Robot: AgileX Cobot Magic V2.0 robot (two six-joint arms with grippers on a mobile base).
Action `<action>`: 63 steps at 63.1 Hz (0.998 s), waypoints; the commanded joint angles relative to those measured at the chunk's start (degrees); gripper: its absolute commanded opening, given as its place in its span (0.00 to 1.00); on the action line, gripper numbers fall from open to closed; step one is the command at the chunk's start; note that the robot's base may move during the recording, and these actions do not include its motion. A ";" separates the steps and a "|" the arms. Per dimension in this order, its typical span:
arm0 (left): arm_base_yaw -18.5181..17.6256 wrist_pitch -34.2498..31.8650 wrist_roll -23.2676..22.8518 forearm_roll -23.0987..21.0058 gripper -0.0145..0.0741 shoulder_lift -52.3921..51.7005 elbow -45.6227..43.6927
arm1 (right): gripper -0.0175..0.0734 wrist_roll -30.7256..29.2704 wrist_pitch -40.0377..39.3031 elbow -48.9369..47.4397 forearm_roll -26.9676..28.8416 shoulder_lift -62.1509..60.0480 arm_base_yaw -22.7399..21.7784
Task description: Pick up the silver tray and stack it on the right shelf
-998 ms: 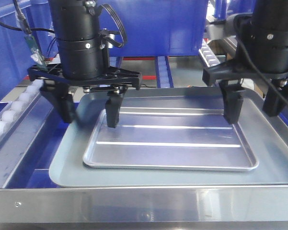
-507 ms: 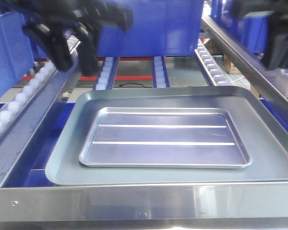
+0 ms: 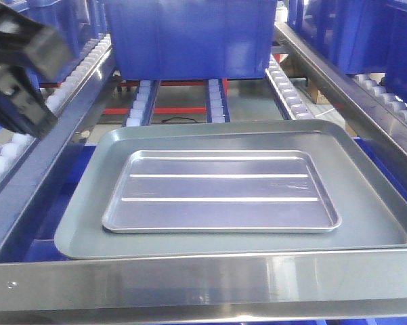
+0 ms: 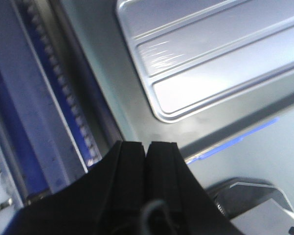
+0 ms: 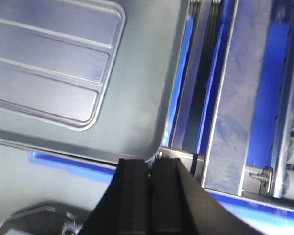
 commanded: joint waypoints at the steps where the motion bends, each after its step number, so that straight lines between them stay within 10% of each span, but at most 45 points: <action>1: -2.33 -6.21 0.01 2.99 0.06 -6.86 1.52 | 0.25 -1.30 -4.59 0.73 -1.20 -6.35 -0.11; 31: -10.62 -3.02 0.01 4.12 0.06 -39.46 11.45 | 0.25 -1.46 -4.00 8.04 -1.15 -42.14 -0.03; 63: -10.62 -2.89 0.01 3.98 0.06 -44.21 12.62 | 0.25 -1.46 -4.17 8.45 -1.15 -44.80 -0.03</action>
